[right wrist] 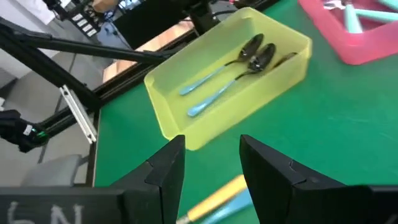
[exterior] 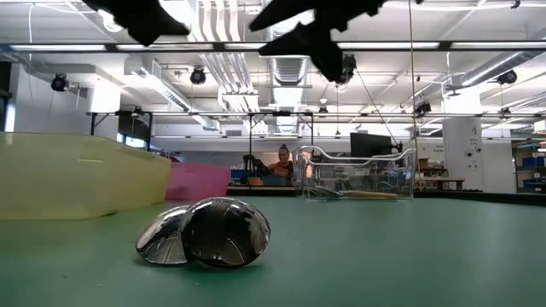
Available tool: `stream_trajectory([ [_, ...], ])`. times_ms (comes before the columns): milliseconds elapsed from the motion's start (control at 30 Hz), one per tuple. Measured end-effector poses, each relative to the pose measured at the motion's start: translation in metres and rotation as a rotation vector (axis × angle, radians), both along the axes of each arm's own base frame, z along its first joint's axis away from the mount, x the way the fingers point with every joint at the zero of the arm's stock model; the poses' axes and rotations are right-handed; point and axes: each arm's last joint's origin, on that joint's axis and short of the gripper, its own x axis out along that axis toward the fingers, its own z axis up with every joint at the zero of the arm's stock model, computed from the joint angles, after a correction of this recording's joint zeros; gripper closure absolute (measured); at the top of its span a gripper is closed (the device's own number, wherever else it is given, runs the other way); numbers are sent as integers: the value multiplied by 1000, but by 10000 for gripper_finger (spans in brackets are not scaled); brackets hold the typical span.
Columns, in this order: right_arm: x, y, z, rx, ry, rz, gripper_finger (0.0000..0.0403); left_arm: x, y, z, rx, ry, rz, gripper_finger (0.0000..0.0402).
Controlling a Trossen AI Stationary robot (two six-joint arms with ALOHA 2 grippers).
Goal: Sort silverware by color (type)
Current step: Put the blue spoon into the yellow bin
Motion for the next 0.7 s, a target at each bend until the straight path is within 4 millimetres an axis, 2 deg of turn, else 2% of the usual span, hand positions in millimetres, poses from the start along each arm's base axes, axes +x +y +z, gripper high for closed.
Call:
stream_trajectory([
  [133, 16, 5, -2, -31, 116, 18, 266, 0, -3, 1, 0, -111, -71, 401],
  [433, 54, 12, -12, -25, 346, -12, 280, -1, -5, 3, -2, -145, -125, 401],
  [700, 78, 24, -43, 115, 541, -31, 283, -4, -5, 4, -4, -154, -144, 401],
])
